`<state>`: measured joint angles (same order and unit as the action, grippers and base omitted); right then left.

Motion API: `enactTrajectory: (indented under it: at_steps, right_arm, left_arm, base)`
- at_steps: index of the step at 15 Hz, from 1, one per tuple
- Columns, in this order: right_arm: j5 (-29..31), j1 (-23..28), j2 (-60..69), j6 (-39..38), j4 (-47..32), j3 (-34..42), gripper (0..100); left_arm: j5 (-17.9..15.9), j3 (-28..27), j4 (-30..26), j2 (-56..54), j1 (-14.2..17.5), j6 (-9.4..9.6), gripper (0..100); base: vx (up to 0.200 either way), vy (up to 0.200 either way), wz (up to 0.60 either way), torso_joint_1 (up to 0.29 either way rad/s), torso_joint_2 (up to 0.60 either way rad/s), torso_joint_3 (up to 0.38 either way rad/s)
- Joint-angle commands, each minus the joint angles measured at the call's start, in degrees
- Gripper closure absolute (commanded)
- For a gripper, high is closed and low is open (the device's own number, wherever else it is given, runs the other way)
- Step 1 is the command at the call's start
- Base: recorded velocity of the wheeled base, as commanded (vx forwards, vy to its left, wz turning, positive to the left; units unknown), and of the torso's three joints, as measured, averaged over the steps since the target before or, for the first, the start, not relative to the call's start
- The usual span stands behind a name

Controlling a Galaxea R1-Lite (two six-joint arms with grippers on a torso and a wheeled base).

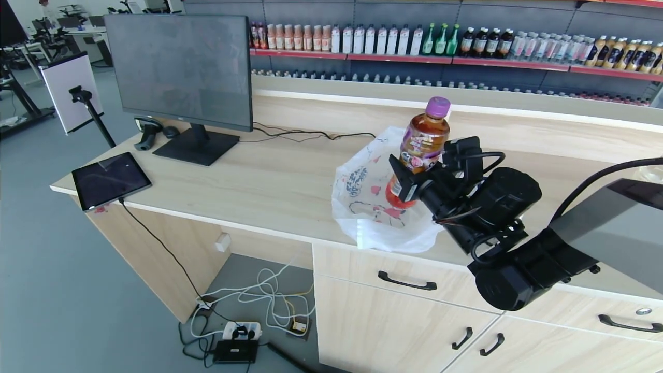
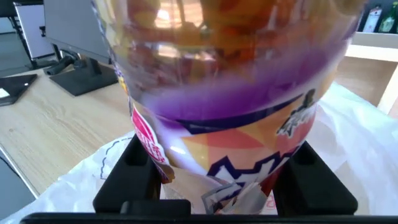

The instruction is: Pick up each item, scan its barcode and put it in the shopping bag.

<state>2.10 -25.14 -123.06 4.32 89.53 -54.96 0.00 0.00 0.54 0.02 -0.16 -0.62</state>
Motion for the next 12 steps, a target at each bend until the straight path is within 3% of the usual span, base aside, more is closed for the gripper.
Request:
enactTrajectory:
  at_steps: [1, 8, 12]
  right_arm:
    - [-0.1, 1.0, -1.5, 0.0, 0.1, 0.2, 100]
    - [-1.5, 2.2, -5.9, -0.1, 0.5, -1.8, 100]
    - [-2.2, 1.8, -7.8, -1.7, -2.3, -7.8, 100]
  left_arm:
    - [0.0, 0.0, 0.1, 0.0, 0.0, 0.01, 0]
    - [0.0, 0.0, 0.1, 0.0, 0.0, 0.01, 0]
    - [0.0, 0.0, 0.1, 0.0, 0.0, 0.01, 0]
  base:
    - [0.000, 0.000, 0.00, 0.000, 0.00, 0.000]
    - [0.000, 0.000, 0.00, 0.000, 0.00, 0.000]
    - [0.000, 0.000, 0.00, 0.000, 0.00, 0.000]
